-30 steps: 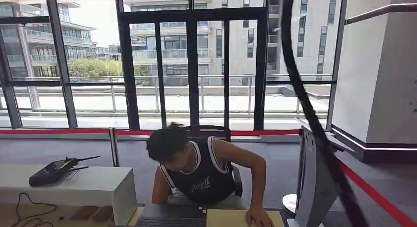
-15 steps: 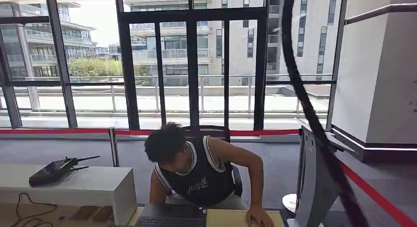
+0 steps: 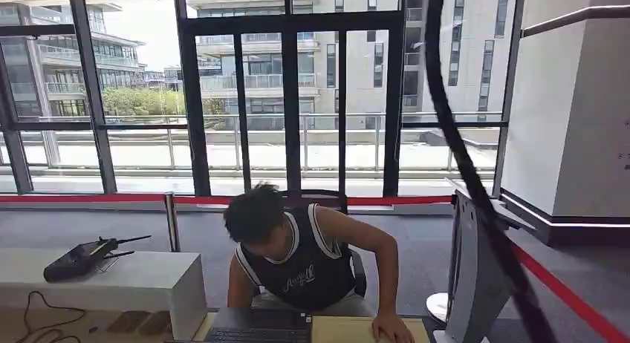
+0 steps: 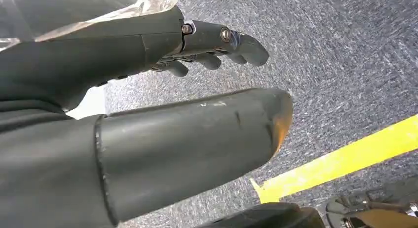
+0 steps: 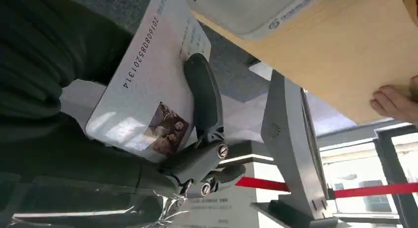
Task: Pass the card to the sensor for recognition and then transmit it.
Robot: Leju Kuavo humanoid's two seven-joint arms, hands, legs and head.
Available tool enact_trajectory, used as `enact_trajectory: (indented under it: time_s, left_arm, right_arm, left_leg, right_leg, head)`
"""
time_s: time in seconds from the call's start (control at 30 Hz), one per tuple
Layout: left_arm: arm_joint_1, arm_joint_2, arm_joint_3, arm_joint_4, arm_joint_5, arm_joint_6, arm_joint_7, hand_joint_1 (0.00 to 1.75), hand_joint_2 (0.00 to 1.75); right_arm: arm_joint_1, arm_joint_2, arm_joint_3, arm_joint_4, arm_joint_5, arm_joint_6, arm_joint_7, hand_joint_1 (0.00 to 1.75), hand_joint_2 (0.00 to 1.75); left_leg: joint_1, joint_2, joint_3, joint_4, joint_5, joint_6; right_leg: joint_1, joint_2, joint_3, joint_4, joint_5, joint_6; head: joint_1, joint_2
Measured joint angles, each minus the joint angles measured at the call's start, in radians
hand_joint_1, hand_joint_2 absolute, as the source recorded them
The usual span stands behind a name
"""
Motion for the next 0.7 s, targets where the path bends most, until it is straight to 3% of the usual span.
enact_trajectory:
  time_s: [0.7]
  left_arm:
    - [-0.001, 0.0, 0.0, 0.0, -0.005, -0.003, 0.002, 0.0, 0.0]
  right_arm:
    - [0.03, 0.043, 0.01, 0.053, -0.021, 0.026, -0.021, 1.75, 1.75]
  left_leg:
    - [0.0, 0.0, 0.001, 0.0, 0.0, 0.0]
  right_leg:
    - [0.0, 0.0, 0.001, 0.0, 0.0, 0.0]
  head:
    - [0.001, 0.0]
